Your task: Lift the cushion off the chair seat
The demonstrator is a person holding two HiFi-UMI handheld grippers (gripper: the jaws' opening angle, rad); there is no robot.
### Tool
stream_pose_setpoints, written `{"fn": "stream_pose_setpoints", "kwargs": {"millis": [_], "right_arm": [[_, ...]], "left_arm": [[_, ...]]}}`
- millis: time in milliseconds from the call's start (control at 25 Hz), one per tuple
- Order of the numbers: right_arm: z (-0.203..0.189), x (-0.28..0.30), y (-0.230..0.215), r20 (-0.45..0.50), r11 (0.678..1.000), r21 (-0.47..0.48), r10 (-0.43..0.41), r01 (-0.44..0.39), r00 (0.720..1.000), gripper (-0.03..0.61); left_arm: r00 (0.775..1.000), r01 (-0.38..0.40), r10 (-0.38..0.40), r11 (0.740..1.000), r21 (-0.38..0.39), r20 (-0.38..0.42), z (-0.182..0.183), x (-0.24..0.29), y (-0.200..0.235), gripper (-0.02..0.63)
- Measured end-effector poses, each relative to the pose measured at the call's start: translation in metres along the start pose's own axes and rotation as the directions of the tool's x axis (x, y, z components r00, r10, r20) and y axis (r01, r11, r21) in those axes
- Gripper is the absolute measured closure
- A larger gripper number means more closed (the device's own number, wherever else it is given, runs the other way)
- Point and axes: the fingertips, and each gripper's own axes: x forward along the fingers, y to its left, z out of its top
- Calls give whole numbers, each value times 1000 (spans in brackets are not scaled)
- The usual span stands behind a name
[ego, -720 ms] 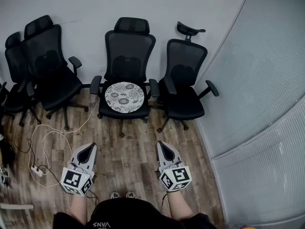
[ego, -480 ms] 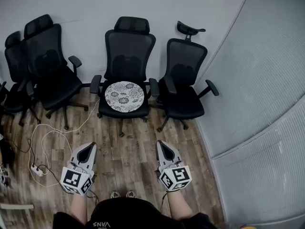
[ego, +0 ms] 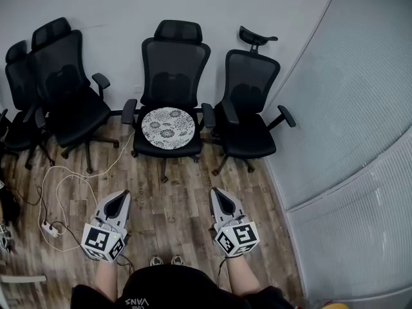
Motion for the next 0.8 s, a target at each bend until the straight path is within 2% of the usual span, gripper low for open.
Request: {"fn": "stream_pose_setpoints", "kwargs": {"millis": [800], "right_arm": [[3,20,24,15,999,-14,-47,47,999,563]], "left_arm": [[999,42,-42,999,-12,-3,-9,-5,36,603]]}}
